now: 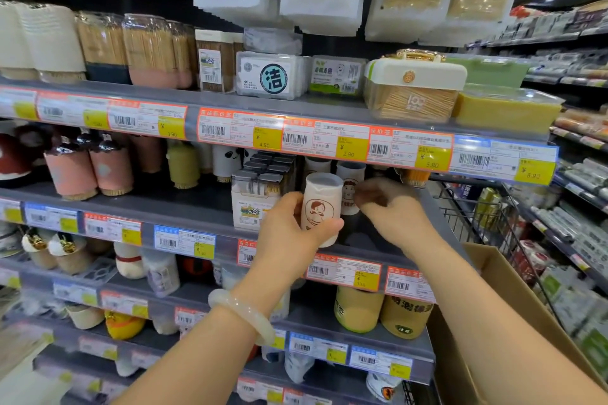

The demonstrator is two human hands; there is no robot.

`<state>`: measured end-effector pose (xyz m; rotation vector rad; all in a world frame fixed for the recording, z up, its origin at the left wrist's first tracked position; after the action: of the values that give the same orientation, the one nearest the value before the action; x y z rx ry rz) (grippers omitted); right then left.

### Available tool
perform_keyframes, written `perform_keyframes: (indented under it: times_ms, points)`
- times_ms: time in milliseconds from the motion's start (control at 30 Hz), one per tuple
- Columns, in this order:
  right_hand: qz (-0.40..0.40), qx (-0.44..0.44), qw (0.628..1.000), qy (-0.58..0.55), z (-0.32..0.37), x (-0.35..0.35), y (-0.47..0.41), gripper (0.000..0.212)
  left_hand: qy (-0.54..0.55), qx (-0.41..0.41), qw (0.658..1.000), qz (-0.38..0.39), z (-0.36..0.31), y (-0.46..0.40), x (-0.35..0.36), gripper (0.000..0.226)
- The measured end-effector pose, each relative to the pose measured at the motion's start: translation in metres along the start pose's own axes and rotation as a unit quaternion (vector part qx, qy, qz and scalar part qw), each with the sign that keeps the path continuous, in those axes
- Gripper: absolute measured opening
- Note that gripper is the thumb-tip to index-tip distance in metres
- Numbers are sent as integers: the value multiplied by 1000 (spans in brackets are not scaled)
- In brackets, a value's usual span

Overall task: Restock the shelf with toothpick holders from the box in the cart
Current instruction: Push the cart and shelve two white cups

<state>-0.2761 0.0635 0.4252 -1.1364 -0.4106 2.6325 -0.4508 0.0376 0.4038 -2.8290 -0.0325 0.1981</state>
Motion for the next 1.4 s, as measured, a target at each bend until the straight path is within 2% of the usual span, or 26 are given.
perform_keyframes:
  times_ms: [67, 167, 367, 633, 867, 1033, 1267, 1400]
  points:
    - [35, -22, 994, -98, 10, 0, 14, 7, -36, 11, 999, -10, -3, -5, 4, 36]
    - [60, -45, 986, -149, 15, 8, 17, 17, -85, 16, 996, -1, -6, -12, 15, 39]
    - [45, -46, 991, -121, 12, 21, 13, 27, -202, -10, 979, 30, 7, -16, 24, 40]
    - [45, -11, 996, -71, 14, 36, 2, 41, -312, 69, 947, -38, 1, -5, 12, 21]
    - [14, -3, 1000, -21, 22, 43, -6, 26, -348, 99, 932, -32, 3, -5, 11, 12]
    - [-2, 6, 1000, 8, 24, 42, -7, 28, -373, 137, 918, -14, 7, -5, 13, 24]
    - [-3, 20, 998, 52, 24, 44, -10, 30, -346, 179, 921, -1, 3, -2, 13, 20]
    - [-12, 22, 998, 64, 24, 43, -8, 31, -360, 246, 900, 15, 5, 5, 18, 41]
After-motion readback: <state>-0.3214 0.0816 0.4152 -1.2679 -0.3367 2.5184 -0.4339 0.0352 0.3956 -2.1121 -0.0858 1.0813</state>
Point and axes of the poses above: each hand's wrist, its own y-axis away from the middle knuckle, its own x-axis out of the palm, z = x × y, the point moved 8 cm from there along -y, towards the middle knuckle, and after that the axes turned 9 degrees about y, right-handed, at the moved point
